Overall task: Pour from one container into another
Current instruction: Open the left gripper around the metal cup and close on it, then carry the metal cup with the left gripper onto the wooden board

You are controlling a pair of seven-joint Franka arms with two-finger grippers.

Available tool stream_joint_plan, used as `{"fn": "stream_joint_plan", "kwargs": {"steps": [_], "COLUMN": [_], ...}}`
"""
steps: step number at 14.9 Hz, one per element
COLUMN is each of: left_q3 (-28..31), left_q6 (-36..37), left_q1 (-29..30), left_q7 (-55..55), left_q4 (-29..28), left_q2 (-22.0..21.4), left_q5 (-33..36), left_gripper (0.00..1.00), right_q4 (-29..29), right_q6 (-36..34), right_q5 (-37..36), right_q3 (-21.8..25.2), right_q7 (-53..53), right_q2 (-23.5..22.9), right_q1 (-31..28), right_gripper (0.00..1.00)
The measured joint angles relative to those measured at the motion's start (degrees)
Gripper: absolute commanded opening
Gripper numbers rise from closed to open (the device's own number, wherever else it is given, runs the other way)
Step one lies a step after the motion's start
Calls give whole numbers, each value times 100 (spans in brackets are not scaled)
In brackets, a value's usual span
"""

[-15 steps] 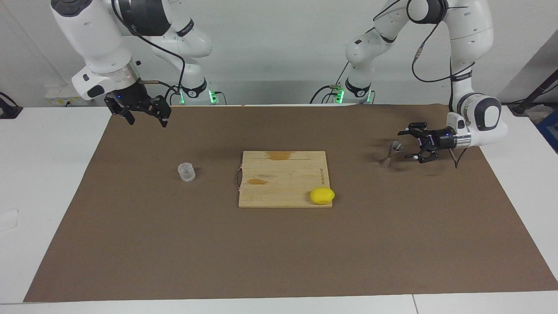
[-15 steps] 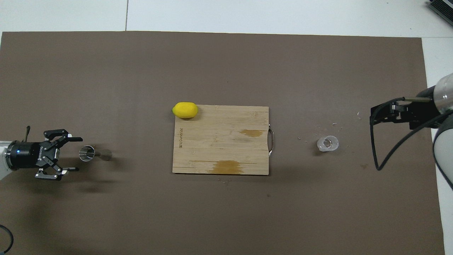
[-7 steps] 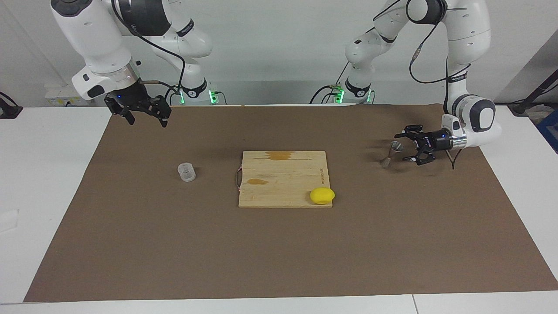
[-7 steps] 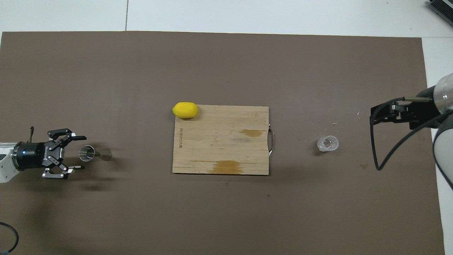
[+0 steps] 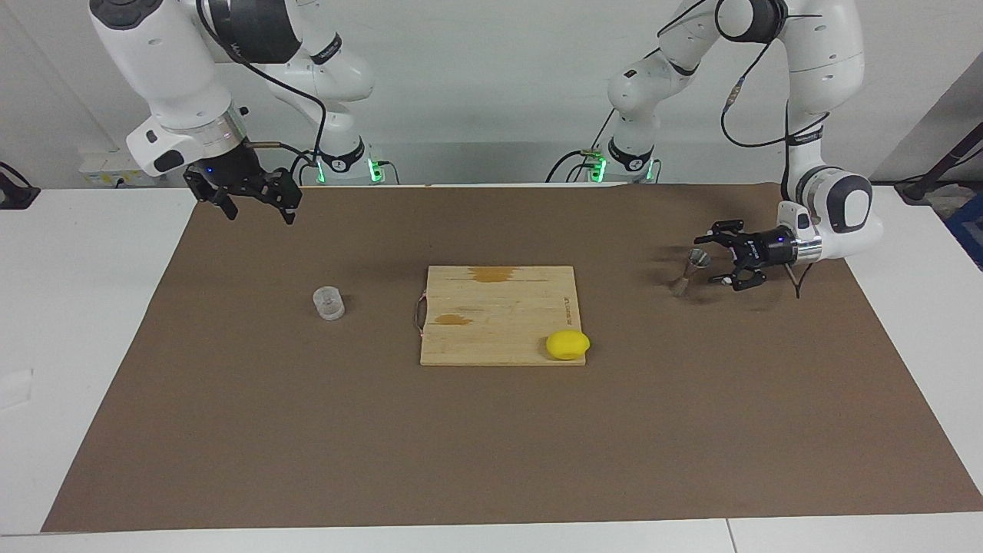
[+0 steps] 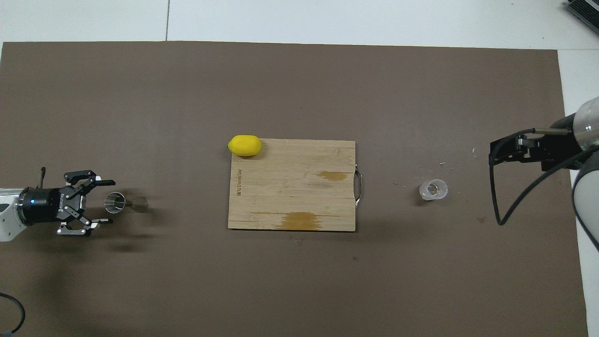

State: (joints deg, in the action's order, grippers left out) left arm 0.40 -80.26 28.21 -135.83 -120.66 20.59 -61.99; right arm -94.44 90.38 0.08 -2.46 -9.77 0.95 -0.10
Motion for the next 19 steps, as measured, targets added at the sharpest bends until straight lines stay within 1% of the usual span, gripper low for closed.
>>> {"fn": "stream_joint_plan", "kwargs": {"steps": [1,2,3,6,8,13,14,15,16,17,19], "left_q3": [0,0,0,0,0,0,0,0,0,0,0], "left_q6": [0,0,0,0,0,-2,-3,-6,-10,-14,-24], "left_q1": [-3,-5,-8,-12,-12,-14,-15,-15,-15,-15,-16], "left_q7": [0,0,-3,-7,-8,-10,-10,-10,-10,-10,-13], "left_q4": [-13,-28,-42,-51,-51,-54,-55,-55,-55,-55,-56], "left_q2": [0,0,0,0,0,0,0,0,0,0,0], "left_q5": [0,0,0,0,0,0,0,0,0,0,-1], "left_gripper": [96,94,89,83,76,66,62,53,49,47,46], "right_q4": [0,0,0,0,0,0,0,0,0,0,0], "right_q6": [0,0,0,0,0,0,0,0,0,0,0], "right_q5": [0,0,0,0,0,0,0,0,0,0,0], "right_q3": [0,0,0,0,0,0,0,0,0,0,0], "right_q7": [0,0,0,0,0,0,0,0,0,0,0], "right_q2": [0,0,0,0,0,0,0,0,0,0,0], "right_q1": [0,0,0,0,0,0,0,0,0,0,0], "right_gripper": [100,100,100,100,100,100,100,100,100,100,100]}}
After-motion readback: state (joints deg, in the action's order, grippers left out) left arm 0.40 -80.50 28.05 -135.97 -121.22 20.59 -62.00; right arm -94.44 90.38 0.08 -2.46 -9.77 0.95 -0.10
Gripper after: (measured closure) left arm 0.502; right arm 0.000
